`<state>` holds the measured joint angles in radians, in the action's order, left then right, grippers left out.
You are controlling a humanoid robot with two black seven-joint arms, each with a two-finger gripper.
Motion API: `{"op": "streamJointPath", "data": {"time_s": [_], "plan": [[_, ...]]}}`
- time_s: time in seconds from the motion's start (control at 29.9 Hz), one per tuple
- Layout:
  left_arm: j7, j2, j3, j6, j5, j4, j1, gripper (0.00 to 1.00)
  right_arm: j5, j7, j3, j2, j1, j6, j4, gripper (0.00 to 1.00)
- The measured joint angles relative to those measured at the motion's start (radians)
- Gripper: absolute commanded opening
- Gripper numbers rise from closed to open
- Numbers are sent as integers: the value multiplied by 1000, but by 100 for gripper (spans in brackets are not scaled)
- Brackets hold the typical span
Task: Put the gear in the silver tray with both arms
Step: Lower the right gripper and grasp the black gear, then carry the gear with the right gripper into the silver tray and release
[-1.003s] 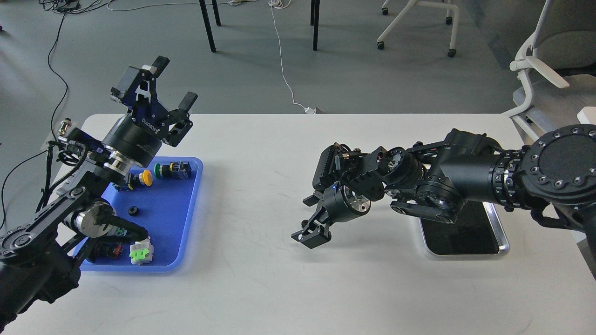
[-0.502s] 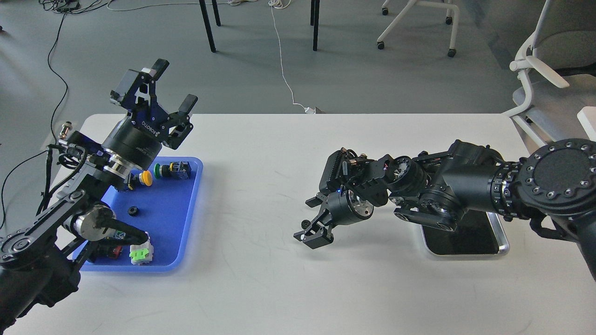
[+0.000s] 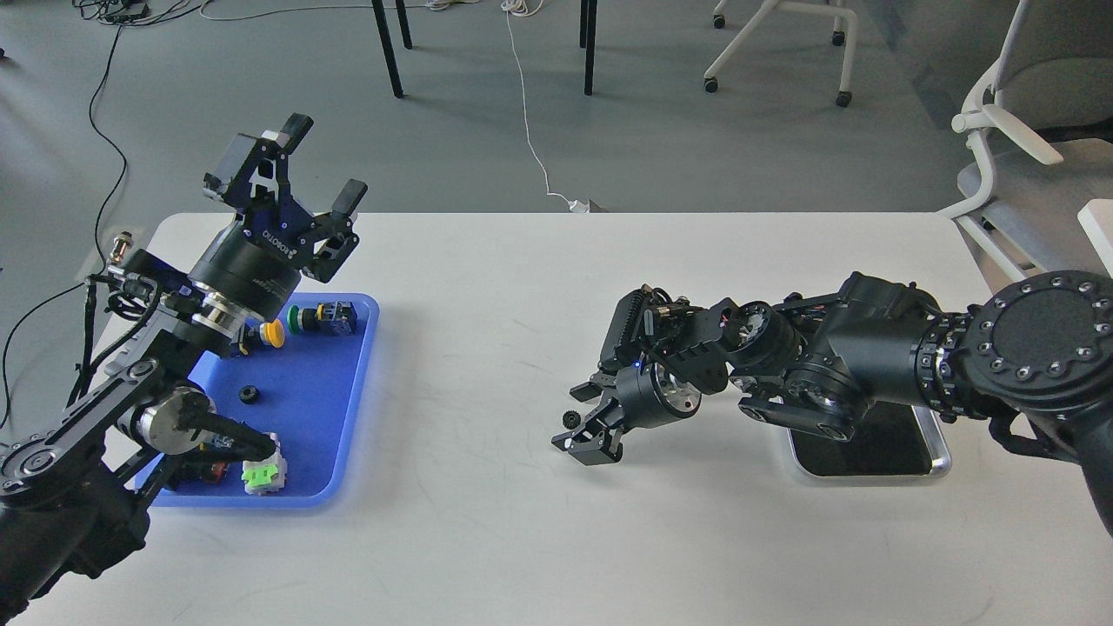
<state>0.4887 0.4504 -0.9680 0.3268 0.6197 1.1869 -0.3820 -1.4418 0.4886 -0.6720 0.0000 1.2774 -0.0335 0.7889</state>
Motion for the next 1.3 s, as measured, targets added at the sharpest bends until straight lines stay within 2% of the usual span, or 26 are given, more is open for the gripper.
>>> {"op": "streamJointPath", "data": {"time_s": [0.1,0.2,0.57,1.04,1.24,1.3], "plan": [[0,0,0,0,0,0,0,98,0,0,0,0,-4,-5,-6,47],[0,0,0,0,1,0,0,98,0,0,-7,0,-6,-8,-9,44],[0,1,0,0,0,0,1,98,0,0,-27,0,-7,-16,-16,23],[0,0,0,0,0,0,2,98,1,1,-29,1,4,-15,-19,17],[0,1,1,0,0,0,2,98,5,0,-21,-1,93,-27,-11,17],[0,1,2,0,0,0,2,98,4,0,-21,-34,130,-28,6,17]]}}
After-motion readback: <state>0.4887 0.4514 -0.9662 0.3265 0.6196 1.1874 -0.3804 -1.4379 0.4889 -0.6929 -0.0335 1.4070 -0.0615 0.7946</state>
